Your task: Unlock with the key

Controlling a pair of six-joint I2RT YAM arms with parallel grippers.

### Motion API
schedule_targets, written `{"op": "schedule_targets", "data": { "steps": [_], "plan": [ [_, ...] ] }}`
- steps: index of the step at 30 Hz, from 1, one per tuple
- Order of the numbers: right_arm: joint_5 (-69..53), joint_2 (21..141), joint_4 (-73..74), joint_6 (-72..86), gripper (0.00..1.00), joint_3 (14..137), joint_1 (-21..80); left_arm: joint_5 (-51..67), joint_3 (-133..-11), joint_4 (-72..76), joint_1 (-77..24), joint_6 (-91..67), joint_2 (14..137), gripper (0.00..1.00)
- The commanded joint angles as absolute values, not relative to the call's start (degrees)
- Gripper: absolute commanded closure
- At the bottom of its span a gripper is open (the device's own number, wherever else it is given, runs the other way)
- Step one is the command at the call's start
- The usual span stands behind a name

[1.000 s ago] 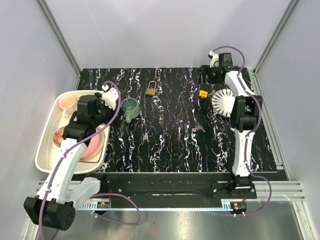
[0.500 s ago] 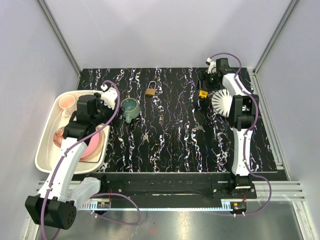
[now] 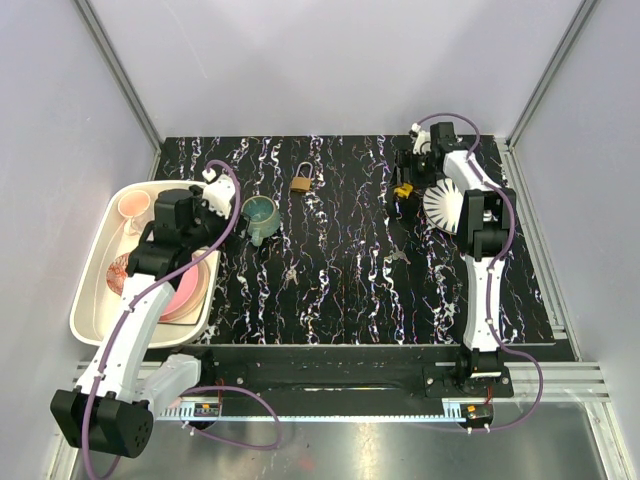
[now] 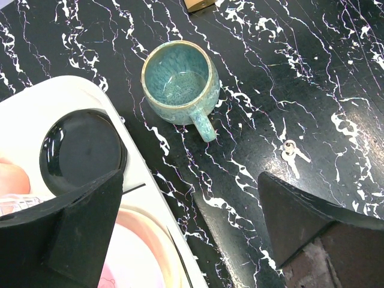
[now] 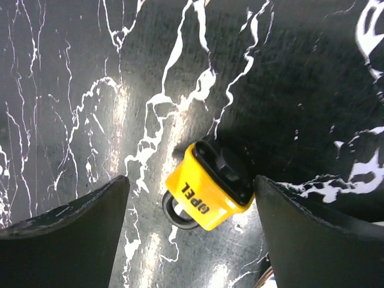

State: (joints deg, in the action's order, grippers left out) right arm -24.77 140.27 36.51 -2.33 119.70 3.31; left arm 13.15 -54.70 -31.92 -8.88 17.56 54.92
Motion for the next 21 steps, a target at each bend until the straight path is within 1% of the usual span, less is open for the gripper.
{"op": "schedule_targets", "data": {
  "steps": [1,6,14,21],
  "plan": [
    [-28.0,136.6,37.4,-1.8,0.10,116.0,4.7,14.4,-54.1,-28.7,-8.6,17.1,55.2,0.01],
    [-28.7,134.5,36.7,-2.2,0.12,111.8,6.1,14.9,-54.1,-28.7,-8.6,17.0,55.3,0.01],
    [-28.7,132.3,35.5,-2.4,0.13,107.0,10.4,15.2,-54.1,-28.7,-8.6,17.1,55.5,0.01],
    [-25.3,128.2,38.0,-5.9,0.13,103.9,11.9,16.0,-54.2,-28.7,-8.6,17.0,56.1,0.01]
  ]
}}
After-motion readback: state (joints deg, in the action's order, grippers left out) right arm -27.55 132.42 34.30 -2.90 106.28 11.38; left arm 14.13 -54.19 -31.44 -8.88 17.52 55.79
